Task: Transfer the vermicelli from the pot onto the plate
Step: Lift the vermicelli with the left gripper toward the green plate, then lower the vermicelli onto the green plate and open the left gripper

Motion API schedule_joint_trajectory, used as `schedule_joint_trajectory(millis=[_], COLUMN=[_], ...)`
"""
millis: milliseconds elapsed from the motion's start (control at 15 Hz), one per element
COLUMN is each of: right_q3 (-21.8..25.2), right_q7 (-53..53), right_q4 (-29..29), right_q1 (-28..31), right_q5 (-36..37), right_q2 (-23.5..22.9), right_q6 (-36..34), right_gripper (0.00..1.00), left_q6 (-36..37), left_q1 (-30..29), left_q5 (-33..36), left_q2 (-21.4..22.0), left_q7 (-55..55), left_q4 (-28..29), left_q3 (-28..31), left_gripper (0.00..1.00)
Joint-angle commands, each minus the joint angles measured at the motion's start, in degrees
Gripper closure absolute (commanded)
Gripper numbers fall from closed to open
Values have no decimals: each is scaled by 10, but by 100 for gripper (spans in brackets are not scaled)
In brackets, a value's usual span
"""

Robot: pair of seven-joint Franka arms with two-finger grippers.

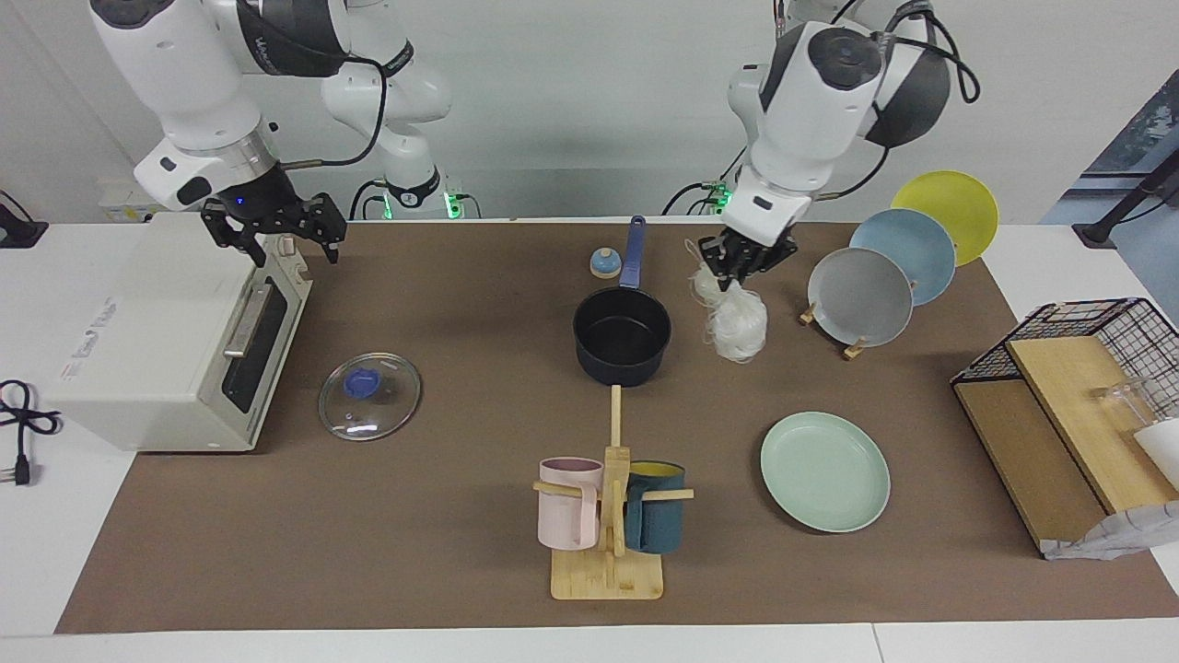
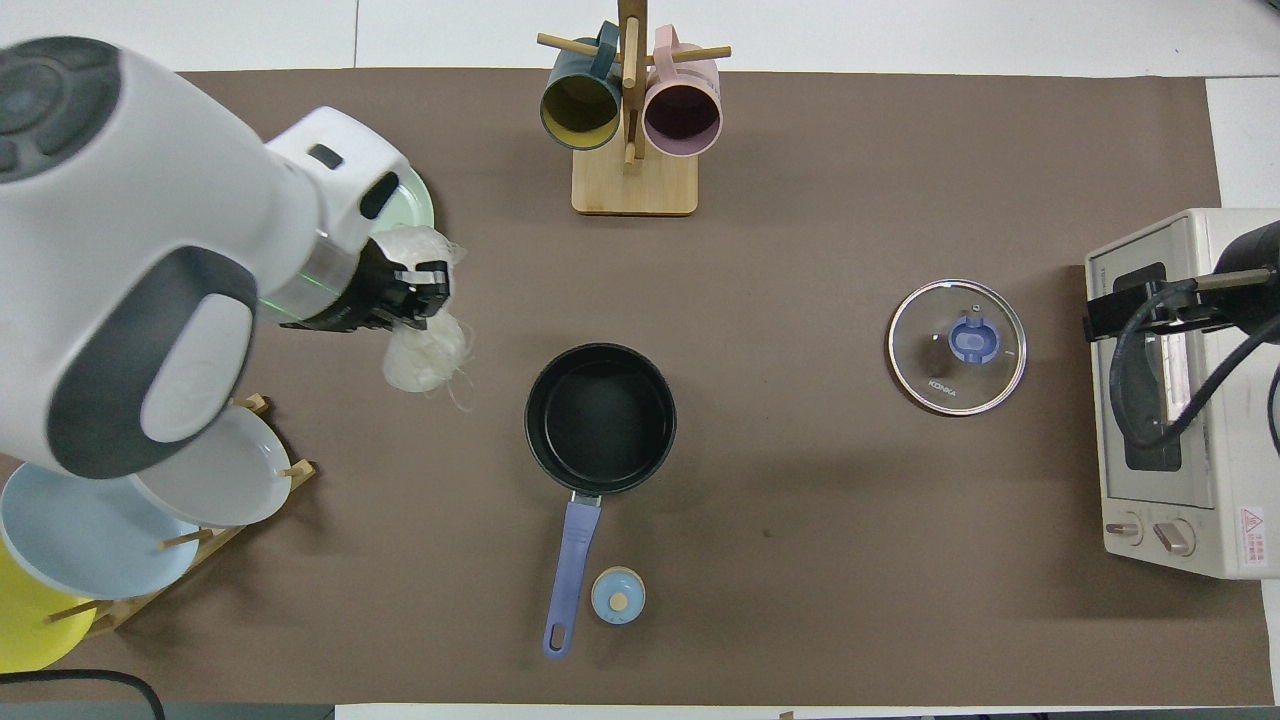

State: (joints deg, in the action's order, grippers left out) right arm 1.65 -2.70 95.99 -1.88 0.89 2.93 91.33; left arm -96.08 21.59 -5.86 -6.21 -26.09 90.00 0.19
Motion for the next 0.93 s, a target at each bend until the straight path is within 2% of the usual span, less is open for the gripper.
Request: schedule_joint_trajectory(millis=[0,267,600,867], right_q3=[0,-2,-2,-9], right_q7=[-1,-1,-2,2], right_q4=[-14,-37,-45,-46], right_q1=[6,10,10,20], right_q5=[-9,-6,-9,-8], right_q2=[-9,-22,-25,-20], right_q6=[-11,-37,-41,-39], right_gripper=[0,0,0,0], left_q6=[-13,-82,-216,-266], left_q1=[-70,-129,-137,-139], left_q5=[-20,-33,-29,-30], left_q2=[-20,-72,-138,-183], left_q7=[84,168,213,262], left_q4=[-16,-9,32,33], left_q3=[-4,-4,-3,-3], left_gripper=[100,100,100,100])
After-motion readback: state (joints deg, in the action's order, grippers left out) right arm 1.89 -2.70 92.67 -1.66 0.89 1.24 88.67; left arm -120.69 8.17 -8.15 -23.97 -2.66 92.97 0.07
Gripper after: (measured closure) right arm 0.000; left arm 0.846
